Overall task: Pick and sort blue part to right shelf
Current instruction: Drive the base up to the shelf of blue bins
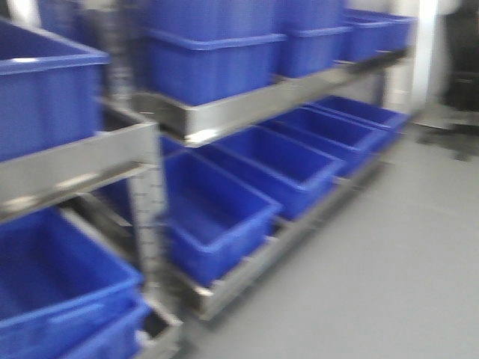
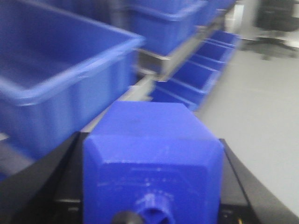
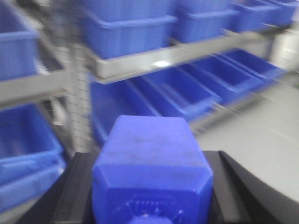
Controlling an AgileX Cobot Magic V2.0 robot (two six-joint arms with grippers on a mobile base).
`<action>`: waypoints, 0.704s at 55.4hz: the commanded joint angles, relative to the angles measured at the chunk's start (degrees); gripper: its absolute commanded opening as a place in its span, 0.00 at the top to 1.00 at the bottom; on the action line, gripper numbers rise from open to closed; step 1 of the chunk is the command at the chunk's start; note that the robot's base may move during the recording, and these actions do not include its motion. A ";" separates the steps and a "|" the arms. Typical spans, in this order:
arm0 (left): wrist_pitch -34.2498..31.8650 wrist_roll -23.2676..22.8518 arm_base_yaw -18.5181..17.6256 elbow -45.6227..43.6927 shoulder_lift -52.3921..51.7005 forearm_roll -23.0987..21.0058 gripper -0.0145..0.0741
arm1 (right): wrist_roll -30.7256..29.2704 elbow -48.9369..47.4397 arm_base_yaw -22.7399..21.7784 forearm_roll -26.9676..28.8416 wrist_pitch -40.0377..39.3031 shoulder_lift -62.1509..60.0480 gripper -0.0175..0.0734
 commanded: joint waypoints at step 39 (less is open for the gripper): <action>-4.50 -0.47 -0.43 -1.48 0.99 1.61 0.46 | -0.07 -1.72 -0.29 0.26 -5.34 0.91 0.62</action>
